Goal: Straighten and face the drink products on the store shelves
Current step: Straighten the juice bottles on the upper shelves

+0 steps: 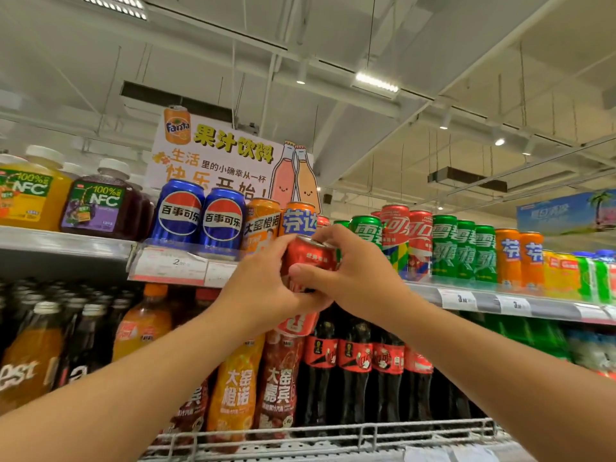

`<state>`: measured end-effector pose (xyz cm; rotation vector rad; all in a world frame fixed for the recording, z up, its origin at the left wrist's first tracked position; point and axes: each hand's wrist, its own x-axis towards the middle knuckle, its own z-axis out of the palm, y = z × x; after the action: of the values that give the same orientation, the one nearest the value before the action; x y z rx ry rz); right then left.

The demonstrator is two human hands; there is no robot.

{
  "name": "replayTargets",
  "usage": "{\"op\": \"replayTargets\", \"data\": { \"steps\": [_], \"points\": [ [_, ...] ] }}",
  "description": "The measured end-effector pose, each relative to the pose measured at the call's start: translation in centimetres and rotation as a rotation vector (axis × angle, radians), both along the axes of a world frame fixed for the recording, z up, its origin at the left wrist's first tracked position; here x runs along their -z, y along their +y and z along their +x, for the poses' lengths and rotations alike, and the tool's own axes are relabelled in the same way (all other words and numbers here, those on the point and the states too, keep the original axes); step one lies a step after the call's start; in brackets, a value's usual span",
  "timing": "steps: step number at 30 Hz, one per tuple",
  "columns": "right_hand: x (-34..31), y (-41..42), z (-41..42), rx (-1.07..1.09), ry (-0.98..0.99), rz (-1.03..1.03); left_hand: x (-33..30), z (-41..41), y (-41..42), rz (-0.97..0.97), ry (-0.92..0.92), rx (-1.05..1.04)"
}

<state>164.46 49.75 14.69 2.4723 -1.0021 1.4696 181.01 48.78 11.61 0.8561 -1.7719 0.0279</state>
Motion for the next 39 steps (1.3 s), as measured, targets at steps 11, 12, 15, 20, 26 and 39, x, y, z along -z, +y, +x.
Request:
{"op": "replayTargets", "data": {
  "steps": [11, 12, 15, 20, 26, 39],
  "points": [
    [-8.1, -4.8, -5.5, 0.113, -0.101, -0.133, 4.8, 4.3, -3.5, -0.207, -0.746, -0.783],
    [-8.6, -5.4, -5.3, 0.11, -0.112, -0.136, 4.8, 4.1, -3.6, -0.217, -0.734, -0.798],
    [-9.5, -7.2, -4.3, 0.097, -0.106, -0.132, 4.8, 3.9, -3.8, -0.23, -0.75, -0.835],
    [-9.5, -9.8, -3.2, 0.162, -0.032, -0.091, 5.1, 4.1, -4.3, -0.207, -0.751, -0.859],
    [-9.8, -10.9, -2.4, 0.271, 0.115, -0.058, 5.1, 4.0, -4.4, -0.227, -0.735, -0.863],
    [-7.1, -10.3, 0.2, 0.543, 0.281, -0.058, 5.2, 4.2, -4.8, -0.239, -0.74, -0.87]
  ]
}}
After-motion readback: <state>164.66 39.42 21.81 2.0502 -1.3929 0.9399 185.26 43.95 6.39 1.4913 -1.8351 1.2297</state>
